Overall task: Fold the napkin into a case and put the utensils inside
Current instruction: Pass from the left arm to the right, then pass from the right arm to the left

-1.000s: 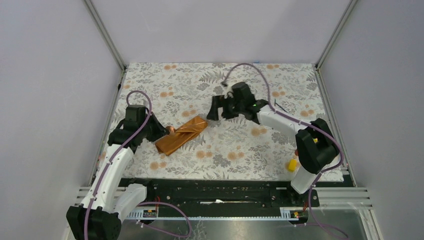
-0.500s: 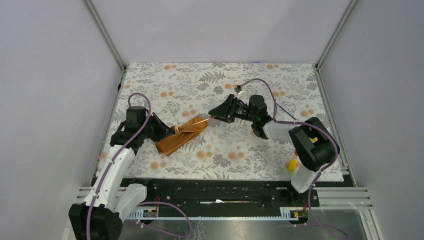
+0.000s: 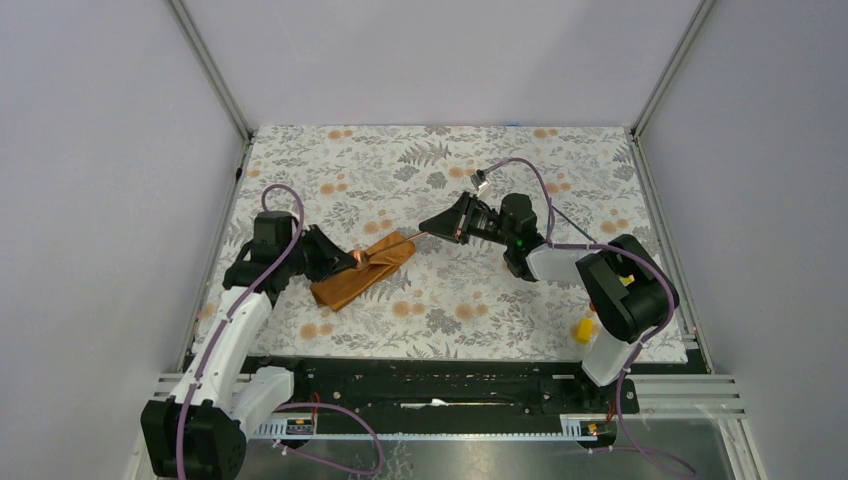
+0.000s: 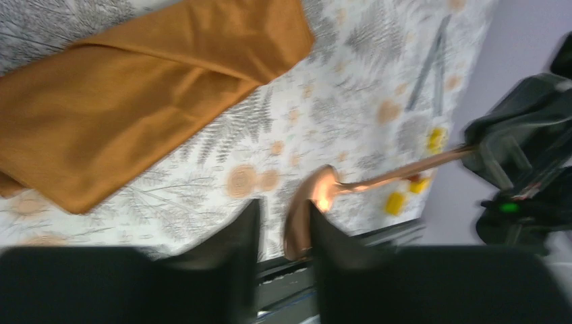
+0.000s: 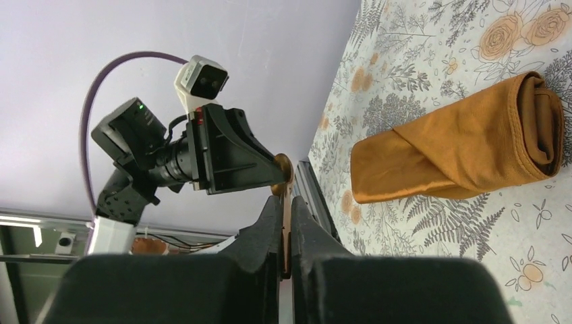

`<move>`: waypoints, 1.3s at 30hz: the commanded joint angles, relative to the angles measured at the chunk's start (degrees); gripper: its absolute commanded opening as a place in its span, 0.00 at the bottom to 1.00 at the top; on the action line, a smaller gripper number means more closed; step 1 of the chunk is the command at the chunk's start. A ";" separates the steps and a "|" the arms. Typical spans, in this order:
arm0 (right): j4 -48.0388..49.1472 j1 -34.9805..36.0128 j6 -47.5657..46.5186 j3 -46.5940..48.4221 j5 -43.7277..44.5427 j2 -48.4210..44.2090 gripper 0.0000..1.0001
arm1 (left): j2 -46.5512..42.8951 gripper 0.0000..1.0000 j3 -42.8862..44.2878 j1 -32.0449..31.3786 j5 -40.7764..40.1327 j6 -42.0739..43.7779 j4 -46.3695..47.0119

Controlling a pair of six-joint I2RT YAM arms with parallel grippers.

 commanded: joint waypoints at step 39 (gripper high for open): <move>1.80 0.80 2.76 4.60 -9.10 0.88 0.00 | 24.13 0.32 32.15 -36.65 -23.41 48.10 -15.72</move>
